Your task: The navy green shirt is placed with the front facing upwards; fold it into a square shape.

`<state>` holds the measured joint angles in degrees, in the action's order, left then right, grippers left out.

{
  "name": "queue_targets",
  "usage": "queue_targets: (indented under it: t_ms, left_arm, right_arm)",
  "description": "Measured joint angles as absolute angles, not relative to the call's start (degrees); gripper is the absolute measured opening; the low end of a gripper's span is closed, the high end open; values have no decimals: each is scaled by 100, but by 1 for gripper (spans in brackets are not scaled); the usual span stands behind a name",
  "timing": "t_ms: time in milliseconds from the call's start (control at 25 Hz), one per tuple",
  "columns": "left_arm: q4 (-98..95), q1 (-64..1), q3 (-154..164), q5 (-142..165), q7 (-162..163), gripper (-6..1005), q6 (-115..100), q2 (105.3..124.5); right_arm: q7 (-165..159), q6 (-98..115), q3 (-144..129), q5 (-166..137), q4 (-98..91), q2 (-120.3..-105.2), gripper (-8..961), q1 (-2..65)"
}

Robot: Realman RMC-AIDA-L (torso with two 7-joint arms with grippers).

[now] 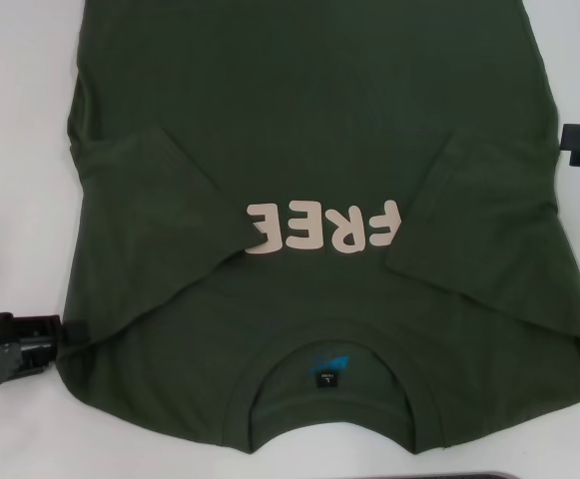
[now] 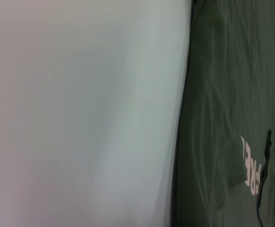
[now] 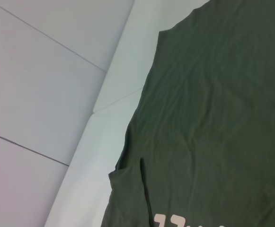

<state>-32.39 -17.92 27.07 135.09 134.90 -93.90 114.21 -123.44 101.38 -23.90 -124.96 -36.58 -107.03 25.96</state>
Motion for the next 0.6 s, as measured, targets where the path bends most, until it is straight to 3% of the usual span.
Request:
queue_targets:
  t_ms: [320,600]
  left_arm:
    - [-3294,-1770,2881,13580,13381,251,-9546,11413]
    - [-3305,-1780,2917,13629,13348,120,-9613,11414]
  right_arm:
    - [-12452,10151,-2382,-12478,-3685,-10696,834,2584]
    - [-12480,10151,-2383,-12478,-3689,-10694,833,2592]
